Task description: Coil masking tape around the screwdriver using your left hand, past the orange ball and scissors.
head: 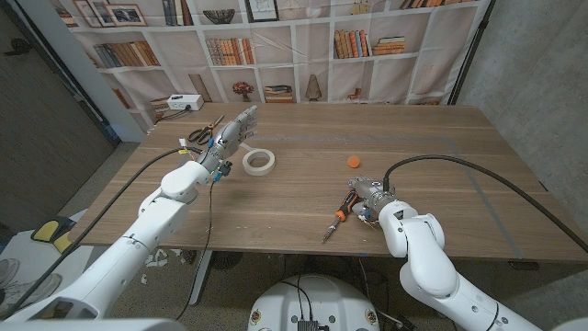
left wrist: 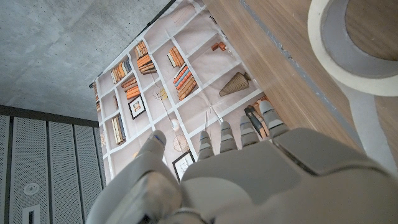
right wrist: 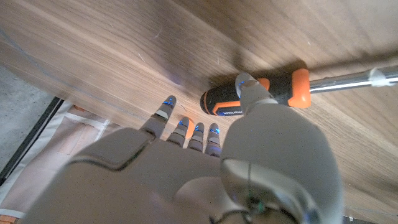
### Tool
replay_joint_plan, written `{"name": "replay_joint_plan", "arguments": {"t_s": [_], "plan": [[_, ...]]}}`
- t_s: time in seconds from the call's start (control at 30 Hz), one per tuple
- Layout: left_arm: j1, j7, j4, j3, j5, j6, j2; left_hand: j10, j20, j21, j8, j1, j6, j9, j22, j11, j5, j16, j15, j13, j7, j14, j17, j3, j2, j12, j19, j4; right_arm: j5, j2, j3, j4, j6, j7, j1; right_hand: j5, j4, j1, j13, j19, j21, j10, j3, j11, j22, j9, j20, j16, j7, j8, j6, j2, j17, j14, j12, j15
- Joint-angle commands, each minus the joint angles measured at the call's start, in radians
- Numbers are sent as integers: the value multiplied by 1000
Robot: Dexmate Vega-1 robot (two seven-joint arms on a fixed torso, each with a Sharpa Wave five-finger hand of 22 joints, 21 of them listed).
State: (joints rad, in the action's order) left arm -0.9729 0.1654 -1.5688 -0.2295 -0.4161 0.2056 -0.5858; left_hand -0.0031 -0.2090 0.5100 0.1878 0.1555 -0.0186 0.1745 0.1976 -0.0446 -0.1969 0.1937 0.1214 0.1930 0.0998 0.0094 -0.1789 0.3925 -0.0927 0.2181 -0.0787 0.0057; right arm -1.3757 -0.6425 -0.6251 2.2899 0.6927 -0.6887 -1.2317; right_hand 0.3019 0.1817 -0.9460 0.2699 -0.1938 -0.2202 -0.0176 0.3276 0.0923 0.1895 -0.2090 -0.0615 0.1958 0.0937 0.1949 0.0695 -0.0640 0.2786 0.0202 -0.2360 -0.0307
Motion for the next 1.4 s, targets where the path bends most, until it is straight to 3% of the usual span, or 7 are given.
{"name": "replay_joint_plan", "arguments": {"t_s": [0.03, 0.27, 0.47, 0.83, 1.07, 1.27, 1.4], "plan": [[20, 33, 25, -6, -27, -3, 6, -8, -4, -2, -6, -9, -9, 5, 3, -1, -7, 6, 0, 3, 6, 8, -3, -4, 3, -1, 5, 3, 45, -20, 92, 24, -236, 56, -58, 1, -2, -96, -4, -14, -7, 60, 24, 96, 0, 0, 14, 15, 80, 28, 63, -11, -18, -33, -20, -76], [12, 29, 22, 2, -36, -8, 3, -10, -5, -2, -6, -11, -12, 5, 3, 0, -7, 8, -3, 3, 6, 16, -3, -5, 4, -2, 8, 4, 119, -38, 121, 17, -337, 121, -66, -50, -14, -240, -24, -87, -28, 274, 7, 126, 0, 5, 56, 54, 125, 84, 267, -22, -47, -124, -43, -166], [8, 29, 22, 6, -46, -13, 2, -10, -5, -2, -5, -12, -13, 5, 3, 1, -8, 11, -10, 3, 7, 27, -3, -6, 4, -3, 10, 4, 138, -28, 110, -12, -367, 101, -41, -78, -18, -348, -41, -192, -66, 370, -18, 113, 4, 11, 88, 107, 122, 84, 388, -33, -46, -269, -26, -199], [27, 34, 31, -5, -43, -19, 7, -11, -5, -2, -5, -13, -14, 5, 3, 2, -9, 12, -15, 3, 8, 36, -3, -7, 5, -3, 13, 5, 37, 23, 58, -105, -322, -144, 52, -90, -54, -296, -43, -229, -86, 433, -79, 88, 8, 12, 63, 143, 97, 88, 475, -37, -30, -339, -28, -191], [39, 37, 37, -12, -41, -27, 8, -12, -5, -2, -4, -14, -14, 5, 3, 3, -9, 13, -14, 3, 8, 42, -3, -7, 6, -4, 15, 5, 13, 37, 61, -132, -294, -152, 51, -78, -86, -199, -44, -220, -84, 371, -130, 26, 7, 11, 37, 138, 65, 37, 400, -2, -28, -356, 8, -160], [54, 44, 52, -18, -42, -27, 13, -13, -5, -2, -4, -15, -15, 5, 4, 3, -9, 13, -14, 4, 10, 47, -3, -8, 6, -4, 17, 6, 82, 18, 90, -126, -321, -41, 25, -62, -73, -199, -39, -303, -123, 506, -139, 39, 11, 11, 47, 266, 66, 67, 529, -37, 34, -578, -36, -182], [59, 46, 60, -20, -41, -26, 14, -14, -5, -3, -4, -15, -16, 5, 4, 4, -10, 13, -13, 4, 9, 48, -3, -8, 6, -4, 18, 6, 131, -14, 106, -123, -364, 91, -2, -67, -46, -237, -30, -374, -187, 738, -146, 38, 32, 14, 89, 437, 64, 139, 809, -76, 171, -782, -123, -195]]}}
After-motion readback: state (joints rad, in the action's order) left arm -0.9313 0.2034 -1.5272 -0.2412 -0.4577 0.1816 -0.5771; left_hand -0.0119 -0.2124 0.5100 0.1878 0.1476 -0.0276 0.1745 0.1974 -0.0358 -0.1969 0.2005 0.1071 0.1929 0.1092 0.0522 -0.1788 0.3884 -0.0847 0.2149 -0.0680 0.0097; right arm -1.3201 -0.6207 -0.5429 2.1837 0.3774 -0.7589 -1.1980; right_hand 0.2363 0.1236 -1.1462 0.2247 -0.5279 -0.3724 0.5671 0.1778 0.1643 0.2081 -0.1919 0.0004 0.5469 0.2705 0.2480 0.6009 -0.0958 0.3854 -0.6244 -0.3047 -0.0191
